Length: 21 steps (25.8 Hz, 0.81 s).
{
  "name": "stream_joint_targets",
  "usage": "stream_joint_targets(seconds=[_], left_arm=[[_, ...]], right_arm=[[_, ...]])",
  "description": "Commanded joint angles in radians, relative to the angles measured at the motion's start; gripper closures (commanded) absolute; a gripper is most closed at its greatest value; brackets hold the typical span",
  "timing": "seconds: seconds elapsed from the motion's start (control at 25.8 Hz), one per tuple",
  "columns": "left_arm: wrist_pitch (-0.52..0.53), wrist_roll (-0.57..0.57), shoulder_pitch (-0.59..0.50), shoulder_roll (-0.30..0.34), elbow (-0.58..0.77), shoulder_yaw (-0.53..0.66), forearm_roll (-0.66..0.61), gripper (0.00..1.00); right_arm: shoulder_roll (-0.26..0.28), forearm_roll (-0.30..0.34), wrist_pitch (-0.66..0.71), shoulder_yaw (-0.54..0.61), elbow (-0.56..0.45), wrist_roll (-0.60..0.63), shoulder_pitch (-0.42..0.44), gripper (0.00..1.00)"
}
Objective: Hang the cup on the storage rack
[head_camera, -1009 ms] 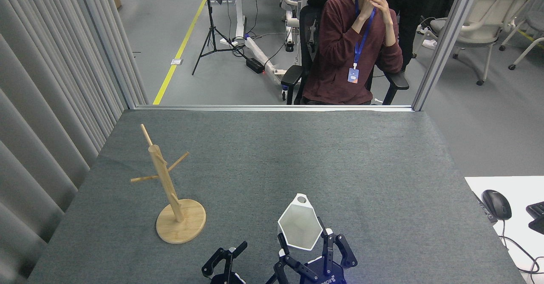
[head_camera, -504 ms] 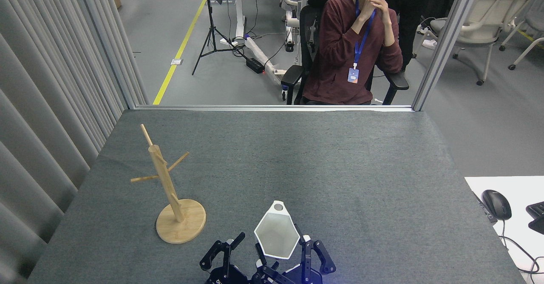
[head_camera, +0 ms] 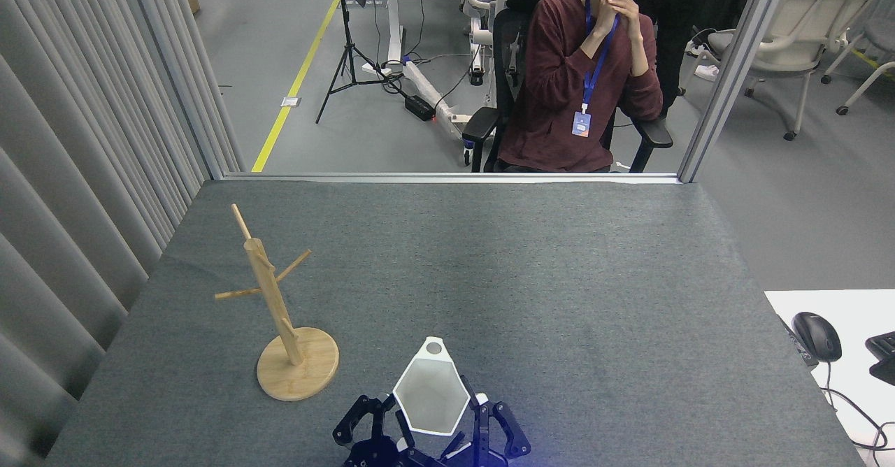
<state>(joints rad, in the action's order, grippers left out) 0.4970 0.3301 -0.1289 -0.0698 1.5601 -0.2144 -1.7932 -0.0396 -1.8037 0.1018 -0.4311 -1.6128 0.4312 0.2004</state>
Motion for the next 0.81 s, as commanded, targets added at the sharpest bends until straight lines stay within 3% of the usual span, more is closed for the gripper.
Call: stream_joint_targets(seconds=[0.0,0.78], left_arm=[[0.003,0.0,0.0,-0.001,0.002,-0.003,0.0,0.02],[0.0,0.003,0.009,0.001,-0.002,-0.002,-0.006,0.02]], right_arm=[[0.001,0.0,-0.008,-0.015,0.004,0.001,0.001,0.51],[0.009,-0.022,-0.011,-0.044,0.007,0.006,0.016,0.5]])
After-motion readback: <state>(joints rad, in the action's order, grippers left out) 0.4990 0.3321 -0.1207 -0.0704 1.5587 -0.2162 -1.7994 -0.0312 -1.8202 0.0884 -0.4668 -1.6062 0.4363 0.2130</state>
